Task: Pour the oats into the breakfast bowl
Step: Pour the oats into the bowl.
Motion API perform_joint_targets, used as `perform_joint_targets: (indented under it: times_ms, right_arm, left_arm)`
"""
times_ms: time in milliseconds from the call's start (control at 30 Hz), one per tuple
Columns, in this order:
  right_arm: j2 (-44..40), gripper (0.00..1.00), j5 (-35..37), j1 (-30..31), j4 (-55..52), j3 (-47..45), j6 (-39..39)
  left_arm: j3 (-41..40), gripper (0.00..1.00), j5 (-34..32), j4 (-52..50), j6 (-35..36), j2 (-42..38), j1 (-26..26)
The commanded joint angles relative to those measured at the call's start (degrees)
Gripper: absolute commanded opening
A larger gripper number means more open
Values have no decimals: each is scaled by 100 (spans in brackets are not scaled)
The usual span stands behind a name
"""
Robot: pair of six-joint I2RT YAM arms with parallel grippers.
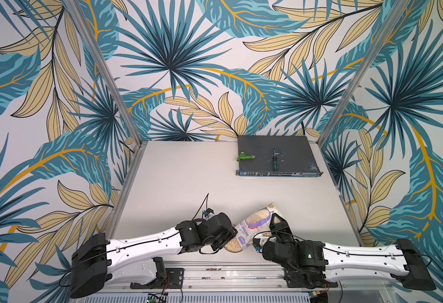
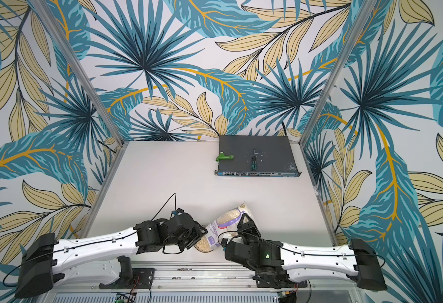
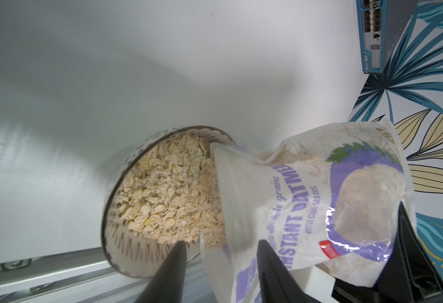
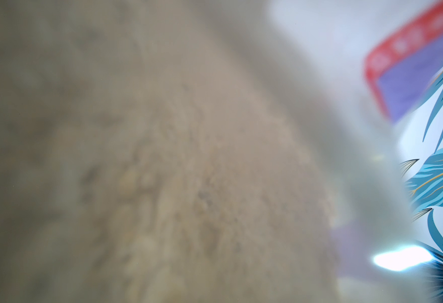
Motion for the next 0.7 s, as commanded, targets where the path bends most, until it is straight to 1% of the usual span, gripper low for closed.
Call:
perform_joint_targets:
  times_ms: [0,100,400,667]
  right_arm:
    - [-32,0,518,12,120,207,274]
    - [-16,0,494,12,198,187,316]
    - [53,0,435,19,185,158,814]
    - [111,0,381,17,103,130,1192]
  left_arm:
    - [159,48,-148,-59,31,-69,-22]
    - [184,48,-201,-19,37,-69,-14]
    - [222,48,-373,35,25,-83,-15]
    - [218,48,-369,286,21,145,-21]
